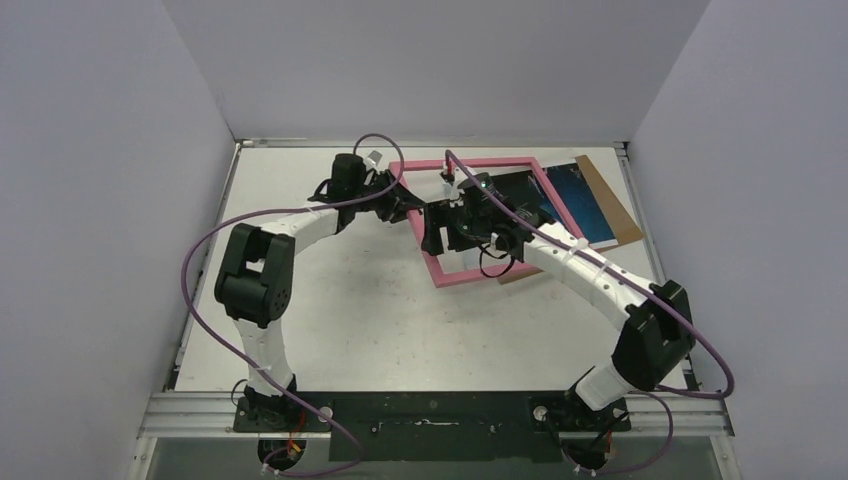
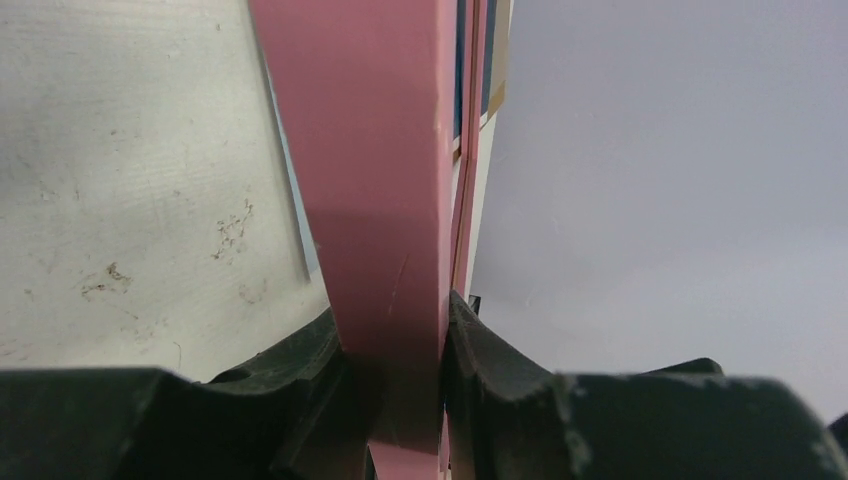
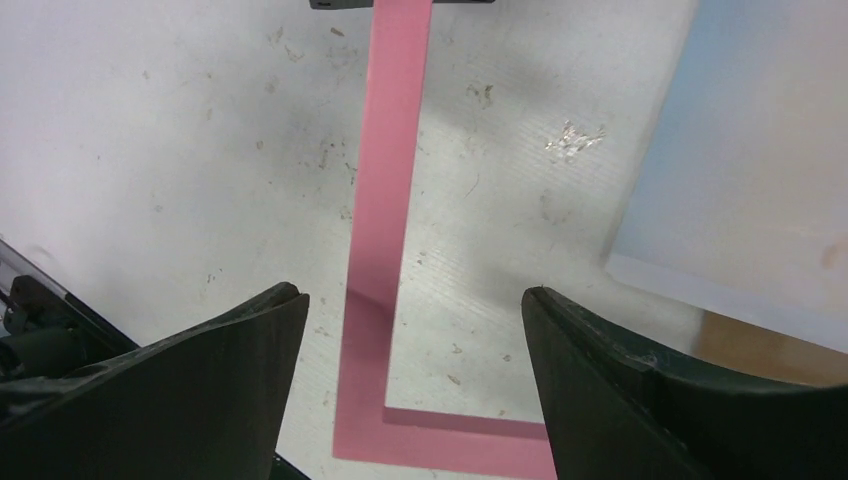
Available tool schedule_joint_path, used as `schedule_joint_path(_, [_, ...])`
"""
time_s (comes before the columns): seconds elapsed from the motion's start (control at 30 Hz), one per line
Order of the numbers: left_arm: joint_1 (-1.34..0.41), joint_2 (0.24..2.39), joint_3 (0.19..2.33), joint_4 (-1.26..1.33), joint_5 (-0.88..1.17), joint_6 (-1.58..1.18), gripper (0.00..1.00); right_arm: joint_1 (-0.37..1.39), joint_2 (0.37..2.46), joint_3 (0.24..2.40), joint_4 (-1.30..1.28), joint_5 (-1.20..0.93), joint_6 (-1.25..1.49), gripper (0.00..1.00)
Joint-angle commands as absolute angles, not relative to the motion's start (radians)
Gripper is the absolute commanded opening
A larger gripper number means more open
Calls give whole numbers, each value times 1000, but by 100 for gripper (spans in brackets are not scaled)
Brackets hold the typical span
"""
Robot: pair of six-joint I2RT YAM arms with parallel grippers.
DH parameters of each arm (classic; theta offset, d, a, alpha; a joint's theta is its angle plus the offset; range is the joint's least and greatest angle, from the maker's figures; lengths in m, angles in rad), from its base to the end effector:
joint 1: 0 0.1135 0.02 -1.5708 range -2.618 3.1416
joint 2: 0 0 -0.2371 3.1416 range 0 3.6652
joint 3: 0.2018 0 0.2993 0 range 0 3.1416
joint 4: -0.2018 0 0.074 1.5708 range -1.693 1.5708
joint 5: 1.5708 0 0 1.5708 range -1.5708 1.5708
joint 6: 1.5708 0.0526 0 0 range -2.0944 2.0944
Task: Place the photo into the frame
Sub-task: Pick up the photo frame from the center of the board.
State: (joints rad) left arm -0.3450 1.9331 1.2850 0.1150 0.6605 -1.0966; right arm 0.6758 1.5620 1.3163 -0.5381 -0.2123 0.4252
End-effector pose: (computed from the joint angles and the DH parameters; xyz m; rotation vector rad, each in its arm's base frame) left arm 0.4347 -0.1905 0.1473 -0.4324 2.3433 -1.4836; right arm 0.3096 0.2625 0.2489 -0.4171 2.4372 0.7608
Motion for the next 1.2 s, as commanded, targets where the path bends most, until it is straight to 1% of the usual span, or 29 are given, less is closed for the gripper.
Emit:
schedule_joint_path(0.0, [-299, 1904, 1400, 52, 699, -1084, 0, 683, 1395, 1301, -475, -49, 293, 82])
schedule_joint_path(0.1, [-272, 1913, 1444, 3, 742, -1140, 0, 683, 1298, 1198, -390, -3, 158, 81])
schedule_joint_path(0.2, [-242, 1921, 1472, -53, 784, -1210, 0, 688, 1179, 1040, -263, -9, -85, 81])
schedule_joint_path(0.27, [-228, 1925, 1486, -68, 807, -1250, 0, 691, 1122, 954, -197, -51, -231, 82])
schedule_joint_path(0.33, [-220, 1925, 1497, -66, 828, -1290, 0, 696, 1087, 902, -188, -107, -362, 82])
schedule_joint_path(0.43, [-215, 1930, 1525, -68, 844, -1330, 0, 698, 1090, 879, -245, -136, -473, 81])
schedule_joint_path(0.5, [-215, 1935, 1551, -86, 853, -1334, 0, 701, 1112, 868, -257, -108, -521, 78])
schedule_joint_path(0.57, [-215, 1937, 1567, -98, 861, -1331, 0, 708, 1121, 816, -175, -33, -554, 77])
schedule_joint_path(0.7, [-214, 1936, 1575, -109, 880, -1334, 0, 709, 1149, 729, 84, 77, -610, 78])
schedule_joint_path(0.77, [-214, 1937, 1577, -110, 890, -1340, 0, 709, 1188, 742, 108, 80, -643, 77])
schedule_joint_path(0.9, [-210, 1942, 1585, -111, 905, -1346, 0, 710, 1241, 733, 165, 97, -712, 67])
schedule_joint_path(1.0, [-209, 1948, 1596, -115, 915, -1347, 0, 709, 1244, 715, 207, 109, -752, 53])
schedule_joint_path(1.17, [-204, 1953, 1606, -121, 928, -1350, 0, 707, 1251, 707, 241, 116, -795, 27])
